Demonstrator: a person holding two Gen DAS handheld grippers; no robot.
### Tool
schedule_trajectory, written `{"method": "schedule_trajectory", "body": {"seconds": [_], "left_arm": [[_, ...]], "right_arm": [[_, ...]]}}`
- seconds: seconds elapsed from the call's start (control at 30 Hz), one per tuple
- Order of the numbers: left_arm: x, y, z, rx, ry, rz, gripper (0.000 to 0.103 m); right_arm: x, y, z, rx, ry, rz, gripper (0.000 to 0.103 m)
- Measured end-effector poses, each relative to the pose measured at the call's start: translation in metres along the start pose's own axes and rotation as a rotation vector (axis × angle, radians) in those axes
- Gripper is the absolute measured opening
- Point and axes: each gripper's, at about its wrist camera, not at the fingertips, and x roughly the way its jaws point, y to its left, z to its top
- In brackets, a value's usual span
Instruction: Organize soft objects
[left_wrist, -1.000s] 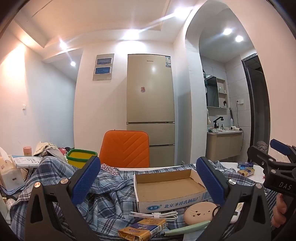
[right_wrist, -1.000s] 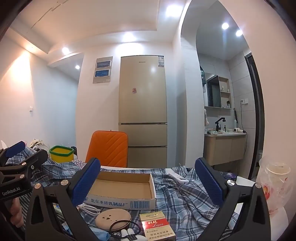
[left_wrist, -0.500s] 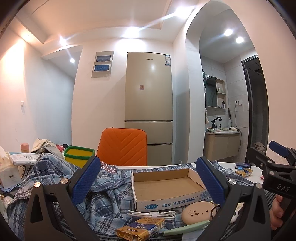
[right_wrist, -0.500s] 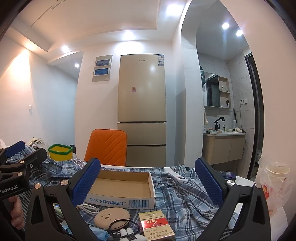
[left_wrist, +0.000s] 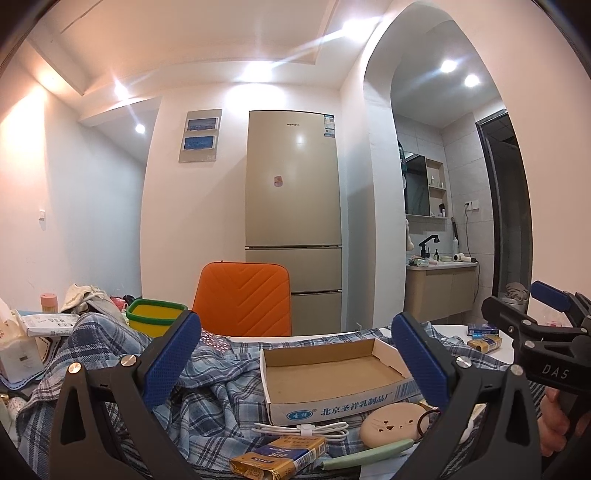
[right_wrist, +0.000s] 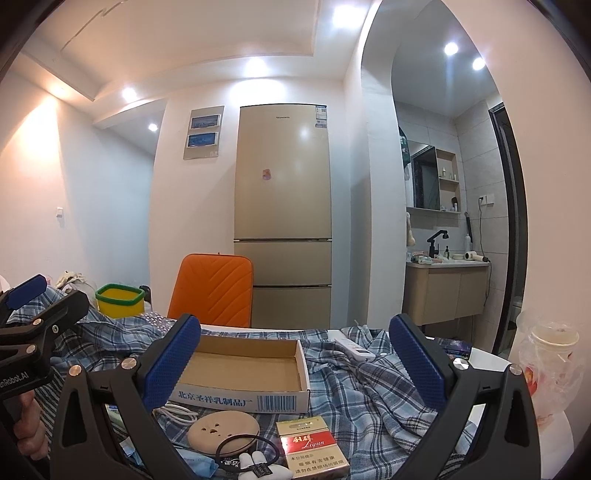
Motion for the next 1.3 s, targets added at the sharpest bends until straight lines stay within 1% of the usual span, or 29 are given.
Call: {"method": "schedule_trajectory", "body": {"seconds": [0.33, 0.53, 0.83, 1.0, 1.3], "left_arm": [[-0.0009, 0.0003, 0.0009, 0.002, -0.004, 0.001, 0.103], [0.0017, 0.0030, 0.0011, -0.011, 0.013, -0.001, 0.103], [0.0009, 0.0031, 0.0010, -0.010, 0.016, 0.000, 0.103], [0.0026, 0.0030, 0.0017, -0.010, 0.021, 0.001, 0.103], [0.0048, 0.0025, 0.0001, -0.007, 0.032, 0.001, 0.103]], "right_arm": [[0.0008, -0.0019, -0.0001, 0.011, 0.007, -0.008, 0.103], [0.0011, -0.0018, -0.0003, 0.012, 0.009, -0.008, 0.103], [0.0011, -0.0018, -0.0006, 0.013, 0.009, -0.008, 0.103], [0.0029, -0.0027, -0.0029, 0.013, 0.025, -0.009, 0.103], [0.0030, -0.0027, -0.0037, 0.010, 0.014, -0.015, 0.103]]}}
